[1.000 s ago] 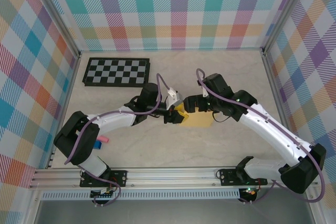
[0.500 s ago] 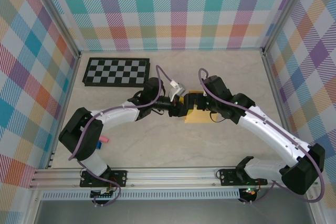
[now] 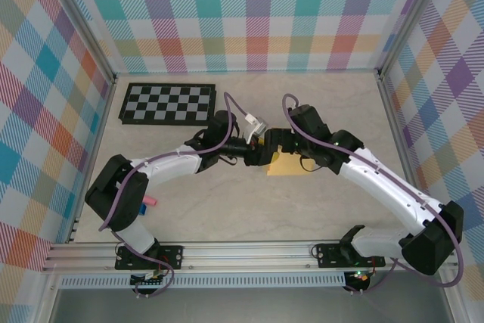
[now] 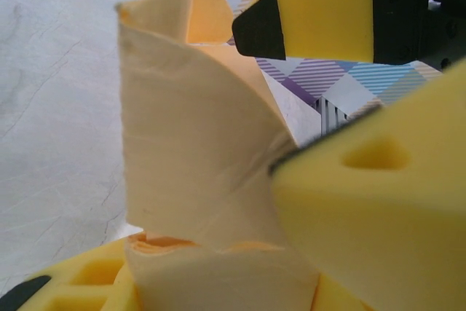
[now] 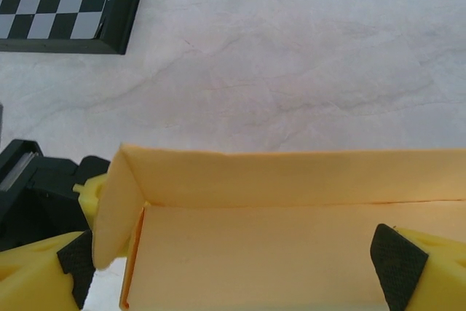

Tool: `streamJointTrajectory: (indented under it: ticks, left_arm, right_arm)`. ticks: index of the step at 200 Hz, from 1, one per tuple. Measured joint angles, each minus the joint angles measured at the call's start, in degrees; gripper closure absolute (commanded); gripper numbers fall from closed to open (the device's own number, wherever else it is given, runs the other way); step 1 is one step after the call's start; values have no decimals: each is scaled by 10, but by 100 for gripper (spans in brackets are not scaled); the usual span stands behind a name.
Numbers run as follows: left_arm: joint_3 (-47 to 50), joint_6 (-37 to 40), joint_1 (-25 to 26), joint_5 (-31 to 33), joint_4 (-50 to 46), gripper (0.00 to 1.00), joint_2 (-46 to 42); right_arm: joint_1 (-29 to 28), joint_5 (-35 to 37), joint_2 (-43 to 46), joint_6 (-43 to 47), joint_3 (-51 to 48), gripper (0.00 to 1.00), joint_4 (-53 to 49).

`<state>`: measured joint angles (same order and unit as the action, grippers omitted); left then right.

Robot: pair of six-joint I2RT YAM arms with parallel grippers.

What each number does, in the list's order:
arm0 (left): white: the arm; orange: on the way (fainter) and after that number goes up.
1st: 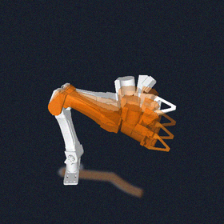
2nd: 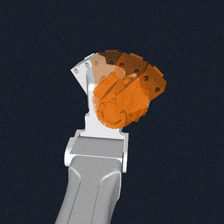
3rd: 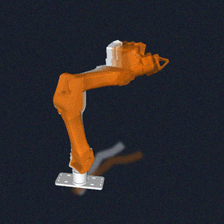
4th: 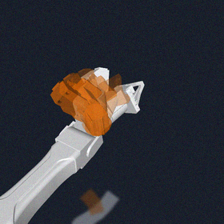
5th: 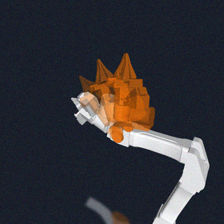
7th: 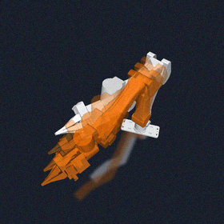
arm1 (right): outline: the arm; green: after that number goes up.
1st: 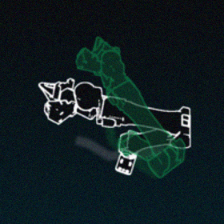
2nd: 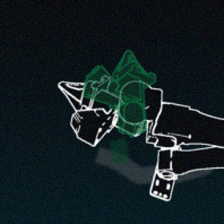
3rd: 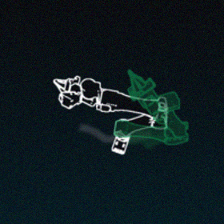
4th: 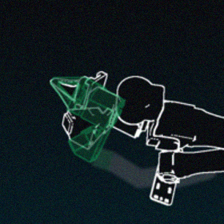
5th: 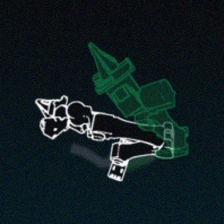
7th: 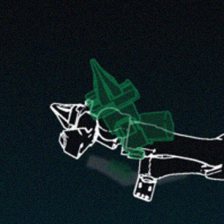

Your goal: Fold the paper box

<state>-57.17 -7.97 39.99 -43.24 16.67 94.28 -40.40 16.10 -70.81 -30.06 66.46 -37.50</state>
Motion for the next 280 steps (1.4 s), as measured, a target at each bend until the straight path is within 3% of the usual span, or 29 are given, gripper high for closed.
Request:
streamJointTrajectory:
  ticks: [36, 91, 197, 234, 280]
  left_arm:
    - [4, 2, 2, 10, 5, 62, -4]
    - [23, 9, 4, 10, 26, 63, -11]
    - [41, 156, 16, 63, 31, 63, -34]
    - [67, 231, 19, 76, 46, 62, -33]
    - [130, 315, 25, 80, 106, 61, -13]
  right_arm:
    - [-1, 20, -1, -7, 0, 13, -5]
    - [-2, 22, 6, -12, -20, 15, -3]
    - [11, -108, 118, 15, -66, 12, 30]
    - [106, -191, 158, 49, -52, 11, -33]
    - [264, -266, 92, 118, 5, 15, -117]
